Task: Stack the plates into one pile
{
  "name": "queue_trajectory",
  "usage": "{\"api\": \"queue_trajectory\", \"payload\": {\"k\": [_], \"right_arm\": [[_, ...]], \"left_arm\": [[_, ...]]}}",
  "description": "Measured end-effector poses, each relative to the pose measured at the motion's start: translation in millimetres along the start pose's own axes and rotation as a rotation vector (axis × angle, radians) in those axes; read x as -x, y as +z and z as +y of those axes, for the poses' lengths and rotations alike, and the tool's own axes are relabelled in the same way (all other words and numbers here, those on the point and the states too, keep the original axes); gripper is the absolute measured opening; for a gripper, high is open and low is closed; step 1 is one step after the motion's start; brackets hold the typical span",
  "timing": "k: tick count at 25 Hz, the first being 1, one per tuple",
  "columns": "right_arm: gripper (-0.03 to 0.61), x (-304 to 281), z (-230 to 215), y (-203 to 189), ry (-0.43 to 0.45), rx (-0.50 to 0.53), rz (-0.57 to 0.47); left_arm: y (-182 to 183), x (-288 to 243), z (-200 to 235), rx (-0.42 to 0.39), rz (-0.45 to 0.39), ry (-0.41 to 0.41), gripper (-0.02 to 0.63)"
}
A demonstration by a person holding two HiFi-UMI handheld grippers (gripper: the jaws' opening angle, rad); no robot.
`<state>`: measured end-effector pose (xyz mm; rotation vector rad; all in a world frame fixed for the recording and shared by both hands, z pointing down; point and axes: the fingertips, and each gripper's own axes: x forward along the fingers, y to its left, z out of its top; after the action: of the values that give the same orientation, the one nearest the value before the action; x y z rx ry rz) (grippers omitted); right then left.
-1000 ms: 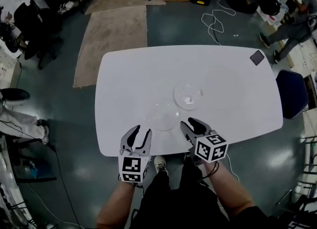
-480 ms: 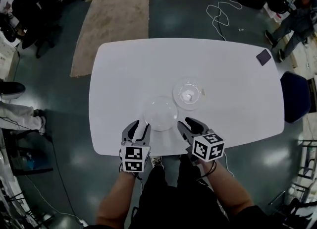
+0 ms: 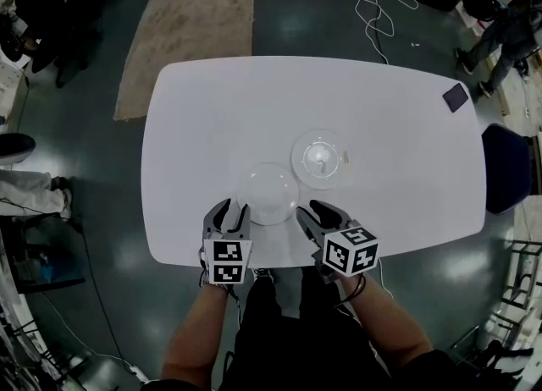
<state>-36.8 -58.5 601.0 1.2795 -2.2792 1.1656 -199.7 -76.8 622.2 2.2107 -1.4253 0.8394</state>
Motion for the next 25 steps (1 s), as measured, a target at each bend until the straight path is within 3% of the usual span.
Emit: {"api": "queue_trajectory", "payload": {"k": [25], "right_arm": [[0.172,-28,-12,-8,0.001,-0.042,0.065]], "left_arm": [[-5,-19,14,0.076,0.011,0.046,0.153]]}}
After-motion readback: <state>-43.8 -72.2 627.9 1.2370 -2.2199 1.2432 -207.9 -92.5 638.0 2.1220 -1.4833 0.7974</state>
